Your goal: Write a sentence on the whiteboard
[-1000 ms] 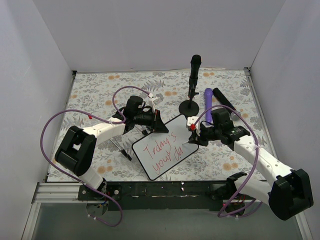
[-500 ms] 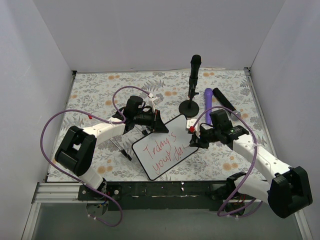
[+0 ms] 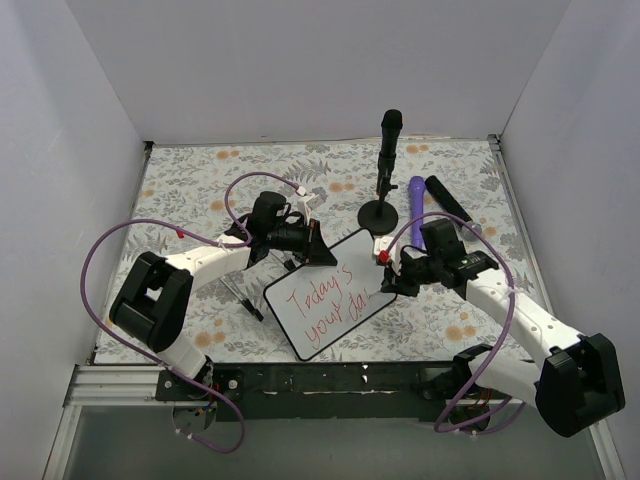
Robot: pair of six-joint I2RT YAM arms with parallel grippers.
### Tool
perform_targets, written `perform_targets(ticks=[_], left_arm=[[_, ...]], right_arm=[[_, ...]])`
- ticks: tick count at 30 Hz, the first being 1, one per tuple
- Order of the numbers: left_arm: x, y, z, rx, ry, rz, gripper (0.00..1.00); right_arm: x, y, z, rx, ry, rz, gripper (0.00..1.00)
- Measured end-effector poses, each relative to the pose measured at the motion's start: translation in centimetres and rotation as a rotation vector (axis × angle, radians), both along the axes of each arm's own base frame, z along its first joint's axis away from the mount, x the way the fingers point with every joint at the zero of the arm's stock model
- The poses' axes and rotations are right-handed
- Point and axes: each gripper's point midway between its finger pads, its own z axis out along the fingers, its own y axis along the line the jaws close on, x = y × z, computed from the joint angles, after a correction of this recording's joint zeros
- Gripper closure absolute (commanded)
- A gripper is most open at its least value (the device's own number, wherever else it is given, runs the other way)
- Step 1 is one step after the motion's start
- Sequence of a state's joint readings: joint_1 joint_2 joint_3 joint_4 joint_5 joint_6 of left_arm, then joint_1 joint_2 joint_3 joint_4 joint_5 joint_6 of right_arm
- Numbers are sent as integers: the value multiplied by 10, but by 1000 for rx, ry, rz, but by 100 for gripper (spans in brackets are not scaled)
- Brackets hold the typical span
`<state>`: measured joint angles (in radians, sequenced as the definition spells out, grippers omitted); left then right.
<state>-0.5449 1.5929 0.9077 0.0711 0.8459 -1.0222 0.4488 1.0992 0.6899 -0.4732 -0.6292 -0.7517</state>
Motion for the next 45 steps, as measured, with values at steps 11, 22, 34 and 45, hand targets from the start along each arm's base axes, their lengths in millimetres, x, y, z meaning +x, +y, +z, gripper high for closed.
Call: perform_targets(ticks=[11, 22, 34, 45], left_arm=[[0, 0, 0, 0, 0, 0, 100], [0, 0, 0, 0, 0, 0, 100], [0, 0, 0, 0, 0, 0, 100], [0, 0, 0, 0, 0, 0, 100]], right_arm=[[16, -1, 16, 40, -61, -68, 99], [15, -2, 15, 32, -79, -45, 99], [-6, -10, -12, -43, 32, 20, 99], [-16, -12, -26, -75, 107, 42, 99]])
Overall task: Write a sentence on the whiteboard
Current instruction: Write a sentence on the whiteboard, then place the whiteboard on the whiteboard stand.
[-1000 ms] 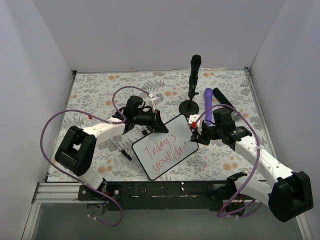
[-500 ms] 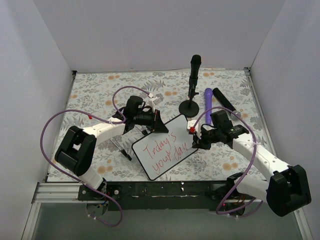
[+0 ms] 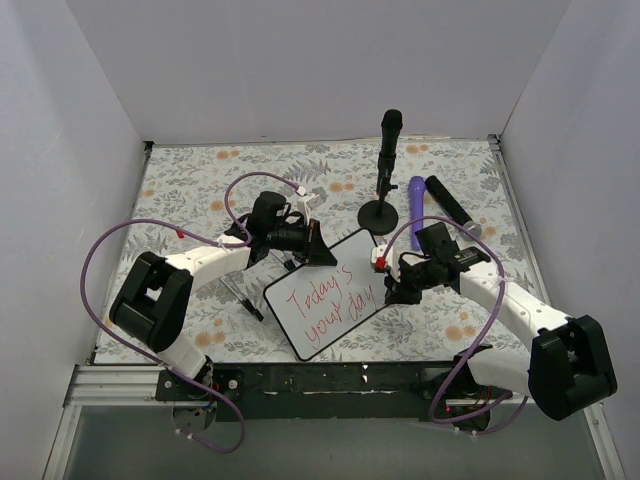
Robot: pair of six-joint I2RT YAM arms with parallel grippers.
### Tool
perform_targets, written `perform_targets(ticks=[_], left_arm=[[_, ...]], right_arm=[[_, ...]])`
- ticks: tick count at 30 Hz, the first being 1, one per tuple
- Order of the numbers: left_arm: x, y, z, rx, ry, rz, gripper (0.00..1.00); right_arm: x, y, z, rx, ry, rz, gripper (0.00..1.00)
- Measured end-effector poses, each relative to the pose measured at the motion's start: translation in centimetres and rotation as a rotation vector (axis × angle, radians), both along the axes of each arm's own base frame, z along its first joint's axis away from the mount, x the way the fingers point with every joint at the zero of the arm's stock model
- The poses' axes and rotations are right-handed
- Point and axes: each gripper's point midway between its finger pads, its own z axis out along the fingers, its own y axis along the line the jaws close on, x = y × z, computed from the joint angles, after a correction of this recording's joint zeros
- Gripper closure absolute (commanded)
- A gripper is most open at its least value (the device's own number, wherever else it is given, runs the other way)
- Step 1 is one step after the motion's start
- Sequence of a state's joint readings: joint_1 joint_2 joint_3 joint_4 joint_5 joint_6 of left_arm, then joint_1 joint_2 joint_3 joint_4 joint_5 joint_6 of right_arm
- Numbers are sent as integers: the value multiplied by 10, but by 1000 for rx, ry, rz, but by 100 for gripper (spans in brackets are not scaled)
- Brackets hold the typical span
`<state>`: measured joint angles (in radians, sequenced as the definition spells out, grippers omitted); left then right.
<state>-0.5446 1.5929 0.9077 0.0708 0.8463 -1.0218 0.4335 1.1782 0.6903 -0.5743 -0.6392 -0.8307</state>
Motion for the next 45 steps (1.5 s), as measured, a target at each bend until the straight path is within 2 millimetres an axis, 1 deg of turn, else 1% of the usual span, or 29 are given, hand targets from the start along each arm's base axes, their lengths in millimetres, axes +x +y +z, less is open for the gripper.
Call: perform_targets(ticks=[5, 10, 16, 20, 22, 24, 26, 29, 31, 34, 38, 40, 45], left_arm=[[0, 0, 0, 0, 0, 0, 100], [0, 0, 0, 0, 0, 0, 100], [1, 0, 0, 0, 0, 2, 100], [1, 1, 0, 0, -1, 2, 100], [0, 1, -1, 2, -1, 0, 100], [0, 1, -1, 6, 0, -3, 100], [-1, 1, -1, 9, -3, -8, 100], [0, 1, 1, 16, -8, -14, 100], [-1, 1, 2, 20, -12, -17, 100], [0, 2, 5, 30, -23, -14, 100], [2, 8, 13, 61, -60, 9, 100], [2, 13, 18, 81, -84, 26, 100], [6, 25, 36, 122, -144, 71, 100]], right_arm=[[-3, 5, 0, 4, 8, 6, 99], [-1, 10, 4, 19, 8, 0, 99], [9, 11, 14, 34, -40, -50, 99], [21, 3, 25, 56, -87, -101, 99], [26, -4, 35, 81, -112, -122, 99], [29, -10, 51, 119, -146, -129, 99], [29, -13, 74, 153, -192, -121, 99], [30, -10, 115, 232, -278, -91, 99], [30, -10, 133, 288, -310, -78, 99], [31, -18, 142, 360, -310, -96, 99], [32, -34, 138, 426, -285, -147, 99], [27, -37, 139, 463, -281, -152, 99], [19, -39, 150, 517, -316, -138, 99]])
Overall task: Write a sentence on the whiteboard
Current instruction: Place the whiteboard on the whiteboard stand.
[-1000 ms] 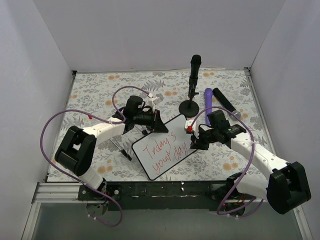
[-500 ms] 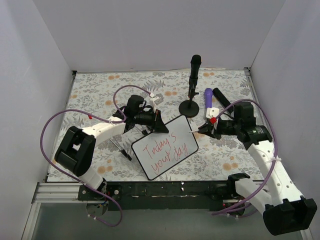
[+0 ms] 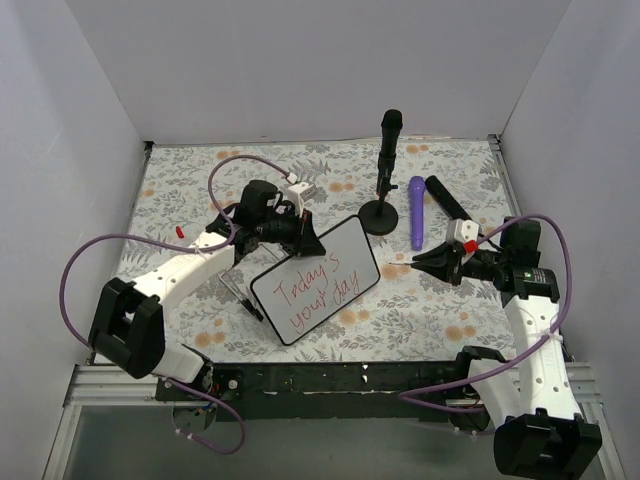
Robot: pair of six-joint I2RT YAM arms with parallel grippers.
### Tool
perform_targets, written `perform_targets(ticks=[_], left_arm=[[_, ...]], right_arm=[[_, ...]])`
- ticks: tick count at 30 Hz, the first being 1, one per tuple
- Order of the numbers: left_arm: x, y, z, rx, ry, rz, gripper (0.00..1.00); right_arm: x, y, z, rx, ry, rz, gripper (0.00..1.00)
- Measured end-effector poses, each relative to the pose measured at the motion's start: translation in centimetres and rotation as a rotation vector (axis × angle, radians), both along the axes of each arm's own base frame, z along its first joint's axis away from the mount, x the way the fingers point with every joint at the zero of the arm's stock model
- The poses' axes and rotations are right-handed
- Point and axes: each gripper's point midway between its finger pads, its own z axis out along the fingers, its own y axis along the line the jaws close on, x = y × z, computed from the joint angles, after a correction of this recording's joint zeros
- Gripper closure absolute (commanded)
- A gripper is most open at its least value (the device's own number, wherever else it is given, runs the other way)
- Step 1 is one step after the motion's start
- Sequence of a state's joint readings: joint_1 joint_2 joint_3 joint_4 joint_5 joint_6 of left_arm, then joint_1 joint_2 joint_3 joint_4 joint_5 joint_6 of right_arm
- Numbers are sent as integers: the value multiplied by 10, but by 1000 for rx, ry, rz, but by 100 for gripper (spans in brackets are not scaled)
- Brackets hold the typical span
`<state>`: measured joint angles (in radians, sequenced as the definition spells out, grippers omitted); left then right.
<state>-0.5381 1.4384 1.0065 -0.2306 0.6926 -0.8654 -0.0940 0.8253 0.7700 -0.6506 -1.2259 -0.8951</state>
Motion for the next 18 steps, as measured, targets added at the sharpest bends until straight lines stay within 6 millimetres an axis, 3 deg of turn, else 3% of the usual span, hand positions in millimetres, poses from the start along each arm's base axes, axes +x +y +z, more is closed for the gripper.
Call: perform_targets(ticks=[12, 18], left_arm=[[8, 23, 48, 70, -96, 105, 100], [13, 48, 73, 161, -172, 198, 100]], right_arm=[[-3, -2, -2, 31, 15, -5, 99], [-3, -2, -2, 32, 16, -12, 99]])
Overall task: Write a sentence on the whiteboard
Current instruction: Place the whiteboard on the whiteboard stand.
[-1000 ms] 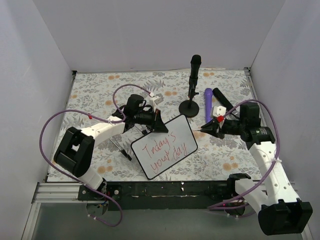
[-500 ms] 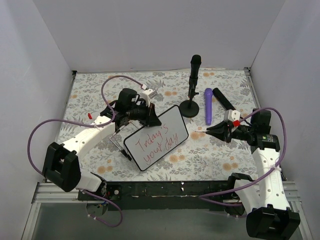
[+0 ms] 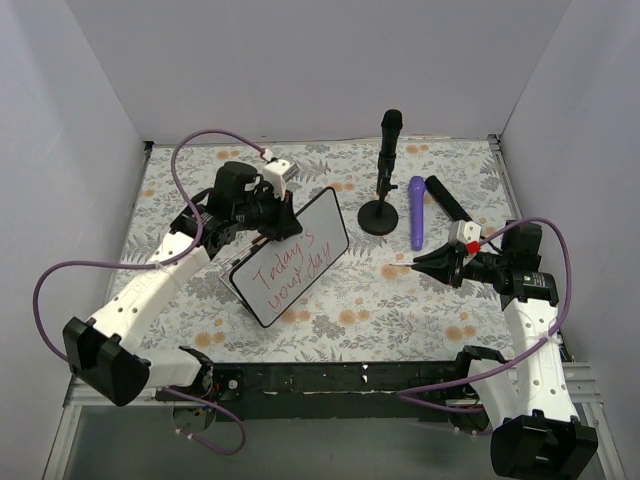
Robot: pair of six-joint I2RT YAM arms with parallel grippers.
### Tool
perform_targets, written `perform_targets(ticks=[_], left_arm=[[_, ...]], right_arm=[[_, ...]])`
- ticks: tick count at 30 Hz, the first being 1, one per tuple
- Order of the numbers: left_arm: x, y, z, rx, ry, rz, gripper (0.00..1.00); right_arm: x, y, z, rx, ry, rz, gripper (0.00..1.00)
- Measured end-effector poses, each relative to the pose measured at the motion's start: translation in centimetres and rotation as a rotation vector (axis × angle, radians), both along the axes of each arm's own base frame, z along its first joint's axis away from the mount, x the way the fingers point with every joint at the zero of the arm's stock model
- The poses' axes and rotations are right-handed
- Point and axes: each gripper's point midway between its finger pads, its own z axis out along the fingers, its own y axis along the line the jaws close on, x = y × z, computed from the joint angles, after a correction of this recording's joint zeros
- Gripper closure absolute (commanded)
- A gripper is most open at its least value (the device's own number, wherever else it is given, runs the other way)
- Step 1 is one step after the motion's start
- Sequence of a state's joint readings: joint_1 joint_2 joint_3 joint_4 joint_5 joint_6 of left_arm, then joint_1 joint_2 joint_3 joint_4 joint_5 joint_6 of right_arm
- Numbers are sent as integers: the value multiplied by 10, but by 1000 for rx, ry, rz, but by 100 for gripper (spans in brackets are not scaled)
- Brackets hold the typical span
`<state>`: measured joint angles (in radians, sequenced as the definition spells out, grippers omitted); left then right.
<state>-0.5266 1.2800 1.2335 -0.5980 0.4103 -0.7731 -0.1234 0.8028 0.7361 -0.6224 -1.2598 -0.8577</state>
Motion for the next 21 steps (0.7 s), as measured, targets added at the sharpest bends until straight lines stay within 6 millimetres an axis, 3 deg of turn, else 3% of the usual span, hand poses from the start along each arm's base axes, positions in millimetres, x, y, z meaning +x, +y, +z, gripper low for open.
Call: perform_targets(ticks=[6, 13, 21], left_arm=[[2, 33, 33, 65, -112, 80, 100], [18, 85, 32, 137, -142, 186, 100], [23, 88, 17, 194, -137, 143, 100]], right_arm=[[0, 0, -1, 3, 8, -3, 99], [3, -1, -6, 0, 20, -10, 99], [5, -2, -8, -4, 29, -16, 99]])
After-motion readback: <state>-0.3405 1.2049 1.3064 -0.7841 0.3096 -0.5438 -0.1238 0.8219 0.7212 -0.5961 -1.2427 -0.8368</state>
